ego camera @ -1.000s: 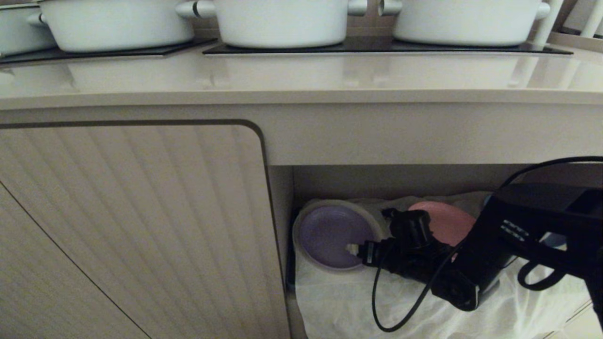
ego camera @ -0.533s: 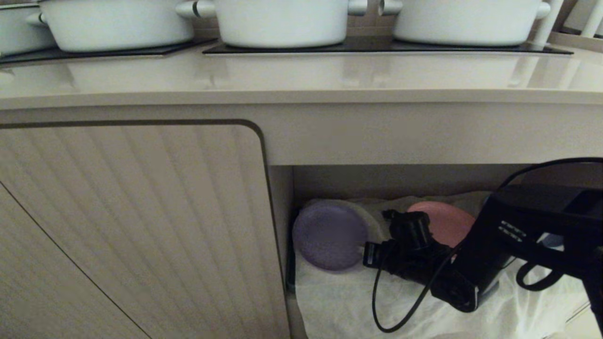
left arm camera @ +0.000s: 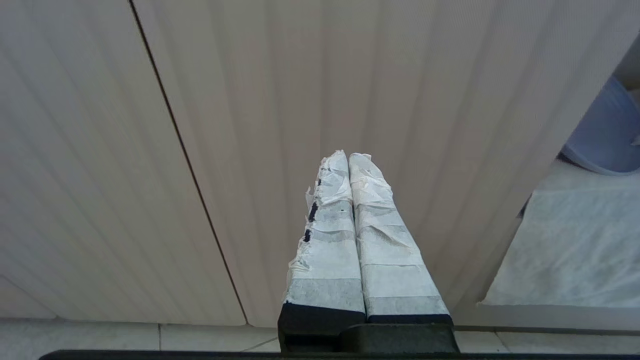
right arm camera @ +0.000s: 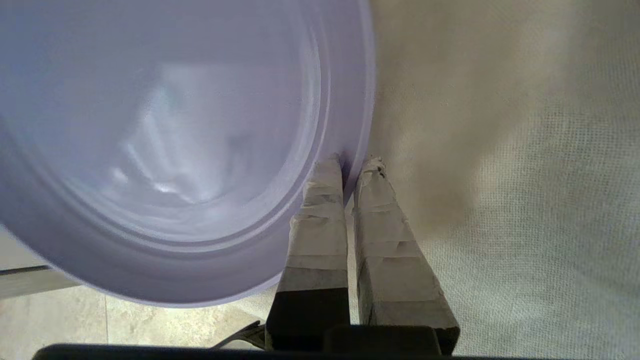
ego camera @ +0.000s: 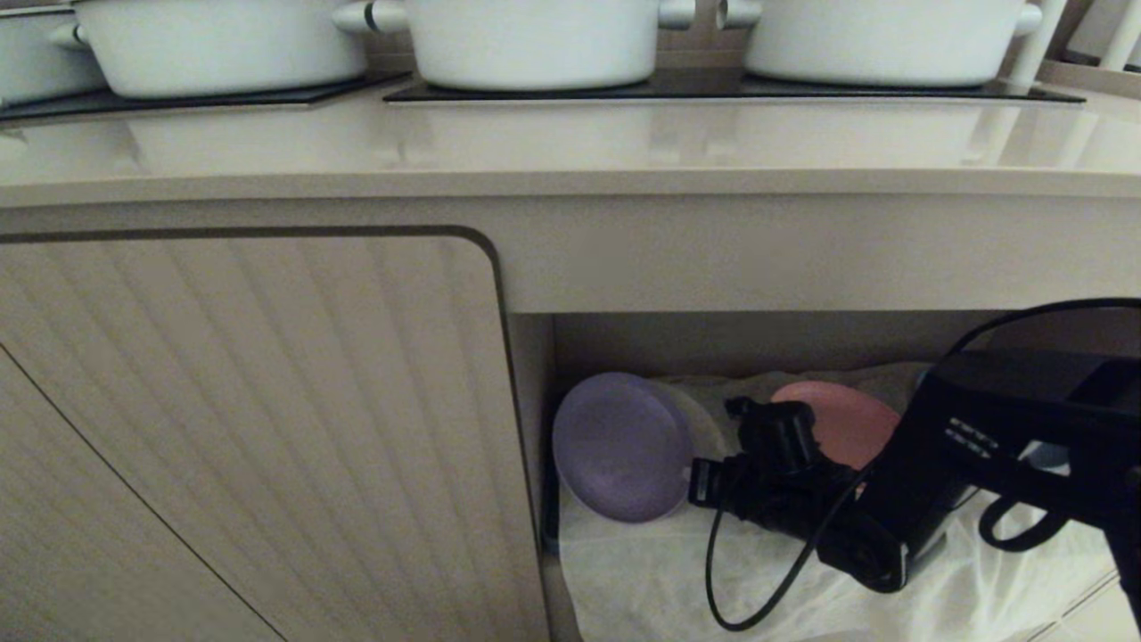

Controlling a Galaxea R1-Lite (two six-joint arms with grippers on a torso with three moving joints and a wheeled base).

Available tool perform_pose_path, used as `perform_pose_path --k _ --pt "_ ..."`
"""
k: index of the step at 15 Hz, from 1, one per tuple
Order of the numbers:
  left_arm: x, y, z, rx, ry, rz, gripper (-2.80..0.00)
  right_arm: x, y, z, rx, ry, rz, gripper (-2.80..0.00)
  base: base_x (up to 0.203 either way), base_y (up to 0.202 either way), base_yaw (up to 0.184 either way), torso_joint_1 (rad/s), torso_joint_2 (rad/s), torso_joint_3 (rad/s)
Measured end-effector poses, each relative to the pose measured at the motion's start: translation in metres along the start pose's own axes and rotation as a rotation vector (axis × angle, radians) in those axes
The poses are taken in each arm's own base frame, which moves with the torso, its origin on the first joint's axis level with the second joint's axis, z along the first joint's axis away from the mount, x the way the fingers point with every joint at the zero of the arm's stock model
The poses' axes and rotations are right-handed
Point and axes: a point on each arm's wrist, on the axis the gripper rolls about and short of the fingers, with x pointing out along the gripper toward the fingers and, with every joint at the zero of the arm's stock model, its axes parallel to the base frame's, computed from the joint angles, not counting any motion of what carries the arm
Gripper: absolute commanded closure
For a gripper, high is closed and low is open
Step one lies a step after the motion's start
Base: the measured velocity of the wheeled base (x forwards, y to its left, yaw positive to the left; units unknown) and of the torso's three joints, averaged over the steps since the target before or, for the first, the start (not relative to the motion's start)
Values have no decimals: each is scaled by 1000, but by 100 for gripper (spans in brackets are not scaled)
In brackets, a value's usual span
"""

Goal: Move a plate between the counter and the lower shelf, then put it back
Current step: Pick up the plate in the cupboard

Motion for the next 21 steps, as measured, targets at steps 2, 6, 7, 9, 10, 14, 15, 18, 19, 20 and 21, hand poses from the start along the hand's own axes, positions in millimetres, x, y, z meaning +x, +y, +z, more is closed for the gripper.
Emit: perform_pose_path --k 2,6,7,9,10,14,15,18,19,20,21 --pt "0 0 0 0 0 0 0 -2 -1 -2 0 8 -5 0 0 0 0 0 0 0" --pt "0 0 0 -1 0 -1 0 -7 -1 -1 10 13 -13 0 0 0 0 0 0 0" --pt "0 0 0 0 0 0 0 -8 -1 0 10 9 -13 0 0 0 0 0 0 0" --pt "0 0 0 0 0 -1 0 -11 0 3 17 6 -13 0 0 0 0 0 0 0" --pt "0 0 0 0 0 -1 0 -12 0 3 31 8 -15 0 0 0 0 0 0 0" --pt "0 0 0 0 0 0 0 -18 1 8 75 13 -23 0 0 0 0 0 0 0" --pt "0 0 0 0 0 0 0 -20 1 9 90 11 -23 0 0 0 0 0 0 0" --pt "0 0 0 0 0 0 0 -26 1 13 133 12 -31 0 0 0 0 0 0 0" --pt "0 0 0 0 0 -1 0 -28 1 13 134 15 -33 0 0 0 0 0 0 0" --pt "0 0 0 0 0 -1 0 -30 1 13 135 14 -33 0 0 0 0 0 0 0" --pt "0 0 0 0 0 -1 0 -33 1 12 135 16 -35 0 0 0 0 0 0 0"
